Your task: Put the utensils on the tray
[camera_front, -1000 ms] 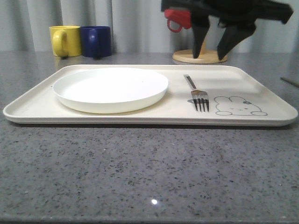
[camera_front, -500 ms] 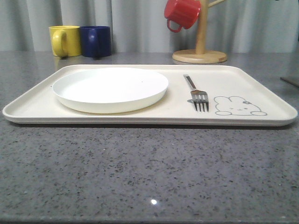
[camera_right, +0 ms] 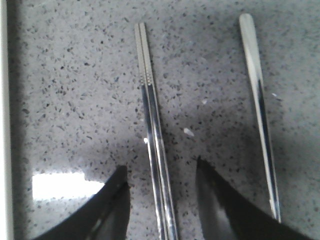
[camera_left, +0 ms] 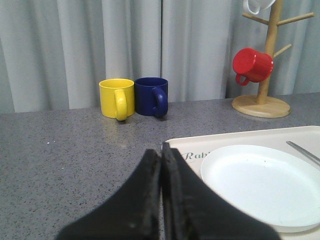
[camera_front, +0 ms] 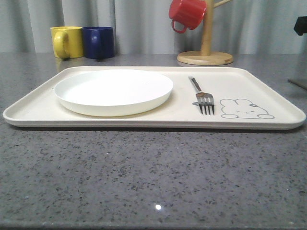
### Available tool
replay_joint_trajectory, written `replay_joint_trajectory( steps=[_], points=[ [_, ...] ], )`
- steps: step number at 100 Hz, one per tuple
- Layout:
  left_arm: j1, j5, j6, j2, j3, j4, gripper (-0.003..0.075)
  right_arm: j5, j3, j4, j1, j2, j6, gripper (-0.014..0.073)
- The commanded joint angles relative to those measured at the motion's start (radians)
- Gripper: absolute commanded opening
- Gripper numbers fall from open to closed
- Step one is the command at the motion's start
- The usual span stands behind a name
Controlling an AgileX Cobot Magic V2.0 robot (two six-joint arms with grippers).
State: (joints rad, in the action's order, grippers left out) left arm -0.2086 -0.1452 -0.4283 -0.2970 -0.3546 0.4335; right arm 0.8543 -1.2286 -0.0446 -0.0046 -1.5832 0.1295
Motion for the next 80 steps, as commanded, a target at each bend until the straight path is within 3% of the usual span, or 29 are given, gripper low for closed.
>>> replay_joint_trajectory(
  steps=[1, 44, 49, 66, 70, 80],
  points=[
    [-0.007, 0.070, -0.003, -0.009, -0.029, 0.006, -0.0018, -0.050, -0.023, 0.003, -0.007, 0.012, -0.018, 0.0332],
    [-0.007, 0.070, -0.003, -0.009, -0.029, 0.006, -0.0018, -0.061, -0.023, 0.007, -0.007, -0.070, -0.018, 0.0316],
    [-0.007, 0.070, -0.003, -0.009, -0.029, 0.006, -0.0018, -0.061, -0.023, 0.007, -0.007, -0.070, -0.018, 0.0266],
    [-0.007, 0.070, -0.003, -0.009, -0.029, 0.006, -0.0018, -0.057, -0.023, 0.027, -0.007, -0.070, -0.018, -0.0043],
    [-0.007, 0.070, -0.003, -0.009, -0.029, 0.006, -0.0018, -0.057, -0.025, 0.035, -0.007, -0.068, -0.018, -0.0074],
    [-0.007, 0.070, -0.003, -0.009, -0.029, 0.006, -0.0018, -0.037, -0.039, 0.054, -0.007, -0.052, -0.012, -0.0052]
  ],
)
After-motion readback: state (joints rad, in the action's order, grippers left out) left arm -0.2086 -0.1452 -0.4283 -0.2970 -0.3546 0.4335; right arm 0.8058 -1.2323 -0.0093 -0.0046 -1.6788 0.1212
